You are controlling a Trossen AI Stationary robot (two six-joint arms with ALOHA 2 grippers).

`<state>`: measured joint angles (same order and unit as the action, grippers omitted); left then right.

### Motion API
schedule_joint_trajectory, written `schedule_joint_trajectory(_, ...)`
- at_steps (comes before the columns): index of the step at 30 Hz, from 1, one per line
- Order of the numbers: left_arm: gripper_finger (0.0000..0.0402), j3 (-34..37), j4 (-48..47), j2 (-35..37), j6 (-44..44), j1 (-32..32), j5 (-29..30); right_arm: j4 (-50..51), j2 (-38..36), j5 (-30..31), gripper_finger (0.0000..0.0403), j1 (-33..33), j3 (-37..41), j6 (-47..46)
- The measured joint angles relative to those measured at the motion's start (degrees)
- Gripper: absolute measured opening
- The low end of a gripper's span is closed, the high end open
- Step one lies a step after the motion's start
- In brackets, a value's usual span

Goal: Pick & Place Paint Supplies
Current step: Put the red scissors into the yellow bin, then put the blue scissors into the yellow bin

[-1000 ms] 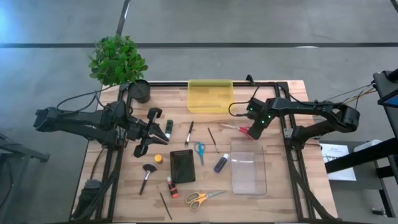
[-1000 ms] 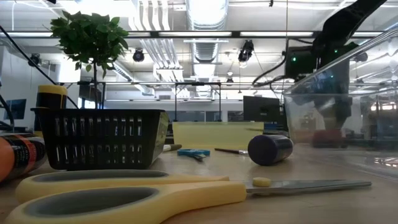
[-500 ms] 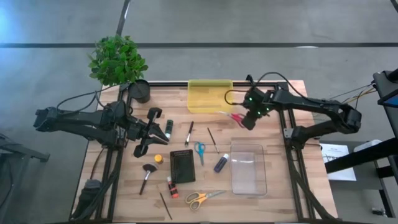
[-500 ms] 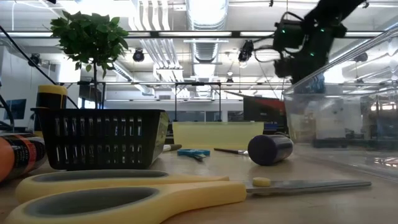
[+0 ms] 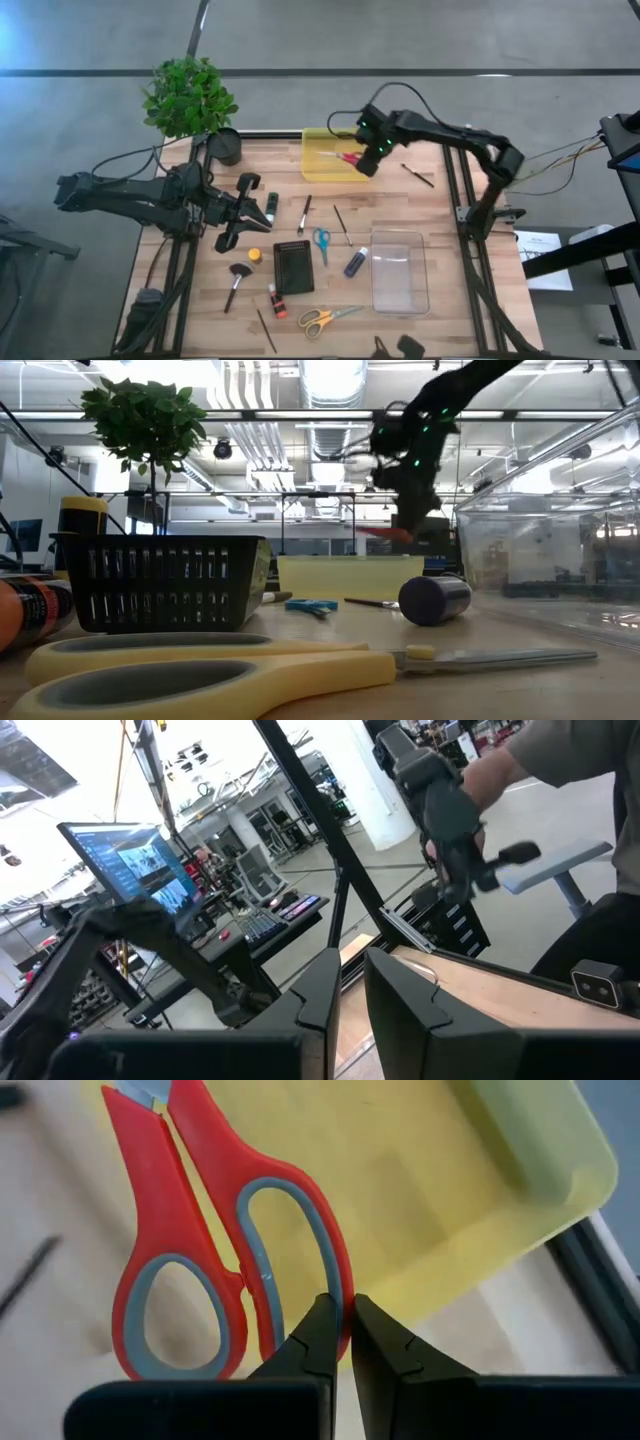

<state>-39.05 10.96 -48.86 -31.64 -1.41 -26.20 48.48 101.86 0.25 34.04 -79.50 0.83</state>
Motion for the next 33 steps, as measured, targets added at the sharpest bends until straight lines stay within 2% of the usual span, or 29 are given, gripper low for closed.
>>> schedule_joint_trajectory(5, 0.0057, 0.0, -0.04, 0.0, 0.29, -0.01, 0.0, 2.53, 5.74, 0.04, 0.0008, 2.52, -4.2, 1.38)
schedule_joint_trajectory(19, 0.0057, 0.0, -0.41, 0.0, 0.55, 0.0, 0.02, 2.08, 4.83, 1.18, 0.0006, 3.47, -4.64, 3.97)
schedule_joint_trajectory(28, 0.0057, 0.0, -0.66, -0.04, 0.44, 0.0, 0.02, 1.86, -1.43, 0.36, 0.0008, 3.39, -4.51, 4.47)
schedule_joint_trajectory(33, 0.0057, 0.0, -2.28, -0.04, -0.64, -0.01, 1.41, 1.82, -6.79, -5.12, 0.0008, 2.56, -2.99, 3.2)
